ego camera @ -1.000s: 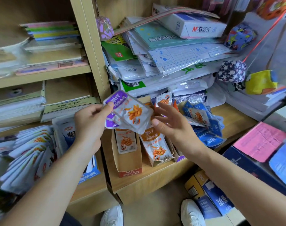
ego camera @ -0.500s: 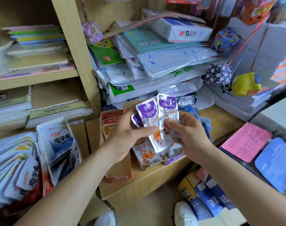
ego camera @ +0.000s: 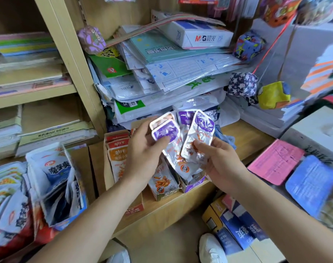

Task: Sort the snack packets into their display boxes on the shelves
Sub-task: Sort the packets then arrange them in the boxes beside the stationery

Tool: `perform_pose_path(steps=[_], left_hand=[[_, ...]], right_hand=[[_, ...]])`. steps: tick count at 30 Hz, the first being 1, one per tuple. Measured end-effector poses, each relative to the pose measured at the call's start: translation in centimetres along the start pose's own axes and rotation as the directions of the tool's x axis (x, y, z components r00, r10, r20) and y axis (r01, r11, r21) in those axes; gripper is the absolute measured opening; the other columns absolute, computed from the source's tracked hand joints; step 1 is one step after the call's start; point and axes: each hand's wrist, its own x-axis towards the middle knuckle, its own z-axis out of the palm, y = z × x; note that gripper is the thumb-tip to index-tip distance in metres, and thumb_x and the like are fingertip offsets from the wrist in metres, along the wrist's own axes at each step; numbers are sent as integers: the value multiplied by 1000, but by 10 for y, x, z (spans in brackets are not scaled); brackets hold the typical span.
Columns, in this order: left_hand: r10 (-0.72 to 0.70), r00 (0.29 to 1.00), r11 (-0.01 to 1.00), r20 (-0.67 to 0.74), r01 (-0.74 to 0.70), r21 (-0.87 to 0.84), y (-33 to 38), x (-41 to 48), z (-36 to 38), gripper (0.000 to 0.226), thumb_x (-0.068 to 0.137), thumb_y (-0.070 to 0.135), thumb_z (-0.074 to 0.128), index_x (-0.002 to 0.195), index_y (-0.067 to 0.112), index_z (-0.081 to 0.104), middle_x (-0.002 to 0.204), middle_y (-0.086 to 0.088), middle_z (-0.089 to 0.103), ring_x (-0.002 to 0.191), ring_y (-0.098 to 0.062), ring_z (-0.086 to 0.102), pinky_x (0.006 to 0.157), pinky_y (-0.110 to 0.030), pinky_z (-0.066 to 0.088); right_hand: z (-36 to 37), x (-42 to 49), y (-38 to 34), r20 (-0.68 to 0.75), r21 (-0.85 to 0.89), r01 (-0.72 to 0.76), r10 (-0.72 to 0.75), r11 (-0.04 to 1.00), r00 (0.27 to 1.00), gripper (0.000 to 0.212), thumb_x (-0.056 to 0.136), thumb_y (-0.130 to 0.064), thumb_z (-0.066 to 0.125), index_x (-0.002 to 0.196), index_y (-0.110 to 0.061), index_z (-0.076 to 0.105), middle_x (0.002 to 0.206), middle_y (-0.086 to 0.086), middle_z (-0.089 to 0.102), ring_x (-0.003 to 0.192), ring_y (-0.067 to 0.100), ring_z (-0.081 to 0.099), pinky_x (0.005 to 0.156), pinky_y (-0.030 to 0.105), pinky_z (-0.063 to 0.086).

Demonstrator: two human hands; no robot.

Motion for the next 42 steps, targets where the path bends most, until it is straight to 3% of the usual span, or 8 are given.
perform_pose_path(steps=[7, 13, 18, 23, 27, 33, 37, 42], left_hand=[[51, 986, 994, -160, -34, 108, 0, 1, 6, 28, 78, 18, 86, 101, 21, 70, 93, 7, 77, 88, -10, 74, 77, -33, 59], [182, 962, 972, -205, -144, 186, -5, 16, -5, 4, 93, 23, 72, 89, 25, 70, 85, -2, 73, 82, -26, 70, 74, -50, 55], [352, 878, 919, -323, -258, 299, -7, 37, -18, 11, 93, 23, 71, 100, 15, 66, 84, 11, 67, 73, -1, 62, 67, -27, 50], [510, 818, 825, -266, -378, 420, -9, 46, -9, 12, 93, 22, 71, 97, 13, 66, 85, 15, 66, 74, 1, 63, 67, -24, 51], [538, 827, 775, -166, -408, 482, -12, 47, -1, 9, 91, 28, 72, 95, 24, 65, 83, 11, 68, 77, -10, 68, 68, -41, 57], [601, 746, 762, -288, -425, 488, 11, 51, -40, 7, 90, 20, 72, 94, 19, 66, 82, 16, 64, 74, 4, 61, 65, -18, 48], [536, 784, 792, -313, -337, 509, 10, 51, -78, 8, 86, 20, 72, 92, 18, 66, 80, 15, 63, 71, 7, 59, 64, -13, 44], [310, 947, 732, 84, -294, 615, -6, 42, -93, 16, 87, 16, 77, 89, 29, 68, 85, 12, 73, 78, -4, 71, 66, -33, 58]], right_hand=[[1, -8, 0, 43, -70, -18, 21, 997, 999, 35, 87, 4, 67, 121, 2, 58, 112, 17, 73, 95, 30, 74, 65, 34, 60], [-20, 0, -23, -241, -261, 250, -314, 932, 918, 30, 82, 7, 73, 109, -3, 64, 99, 7, 77, 90, 25, 76, 76, 46, 62], [-42, 8, -36, -184, -595, 325, -519, 735, 835, 30, 81, 2, 76, 107, -11, 69, 102, 2, 77, 93, 20, 75, 81, 51, 61], [-42, 9, -37, -112, -718, 320, -556, 618, 824, 28, 83, -2, 76, 107, -16, 71, 101, -5, 76, 90, 10, 74, 77, 43, 63], [-43, 7, -41, -123, -731, 330, -591, 598, 797, 27, 83, -1, 74, 105, -17, 70, 97, -10, 75, 86, 3, 72, 72, 31, 62], [-43, 9, -40, -120, -688, 342, -565, 640, 817, 26, 85, -3, 74, 109, -13, 70, 102, -5, 75, 89, 7, 73, 72, 31, 61], [-37, 11, -37, -91, -683, 355, -557, 638, 826, 26, 86, -3, 74, 109, -13, 70, 101, -7, 75, 88, 6, 73, 68, 27, 60], [-25, 19, -31, -86, -674, 362, -554, 645, 828, 26, 84, -3, 75, 108, -13, 71, 99, -6, 75, 86, 6, 73, 69, 27, 61]])
